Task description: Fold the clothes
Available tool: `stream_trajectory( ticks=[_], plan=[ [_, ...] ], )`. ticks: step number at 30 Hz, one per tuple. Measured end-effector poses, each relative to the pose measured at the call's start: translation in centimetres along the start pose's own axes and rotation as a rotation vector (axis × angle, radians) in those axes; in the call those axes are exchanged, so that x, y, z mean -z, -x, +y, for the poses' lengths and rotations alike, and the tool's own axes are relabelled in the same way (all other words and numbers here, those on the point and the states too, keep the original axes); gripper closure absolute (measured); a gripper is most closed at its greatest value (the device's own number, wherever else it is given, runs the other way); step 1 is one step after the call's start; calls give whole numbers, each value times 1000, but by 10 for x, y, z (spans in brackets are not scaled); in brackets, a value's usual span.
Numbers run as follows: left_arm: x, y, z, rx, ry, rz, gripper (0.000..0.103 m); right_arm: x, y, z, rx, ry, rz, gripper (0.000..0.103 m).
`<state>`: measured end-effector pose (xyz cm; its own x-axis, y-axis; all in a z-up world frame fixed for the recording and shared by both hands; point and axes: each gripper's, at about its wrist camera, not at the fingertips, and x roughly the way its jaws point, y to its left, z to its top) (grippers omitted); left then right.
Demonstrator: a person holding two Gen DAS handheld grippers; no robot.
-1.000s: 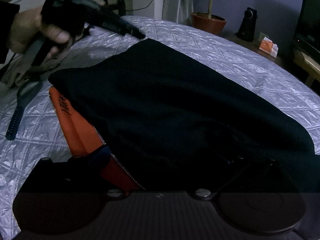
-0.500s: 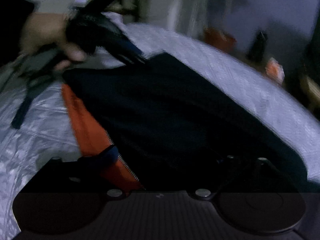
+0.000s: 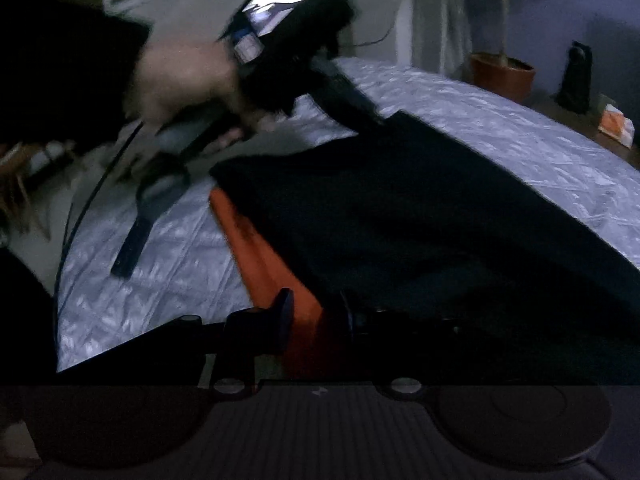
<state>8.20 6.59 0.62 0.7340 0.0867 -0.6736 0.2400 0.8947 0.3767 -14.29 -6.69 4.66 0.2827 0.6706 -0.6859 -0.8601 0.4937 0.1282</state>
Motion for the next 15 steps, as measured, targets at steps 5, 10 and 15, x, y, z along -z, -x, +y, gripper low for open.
stream_trajectory(
  ticks=[5, 10, 15],
  plan=[
    [2, 33, -1, 68, 124, -31, 78, 3, -8, 0, 140, 52, 44, 53],
    [2, 48, -29, 199, 222, -13, 73, 1, -10, 2, 155, 65, 51, 70],
    [12, 29, -51, 250, 207, 107, 69, 3, -4, 14, 146, 138, 68, 88]
  ],
)
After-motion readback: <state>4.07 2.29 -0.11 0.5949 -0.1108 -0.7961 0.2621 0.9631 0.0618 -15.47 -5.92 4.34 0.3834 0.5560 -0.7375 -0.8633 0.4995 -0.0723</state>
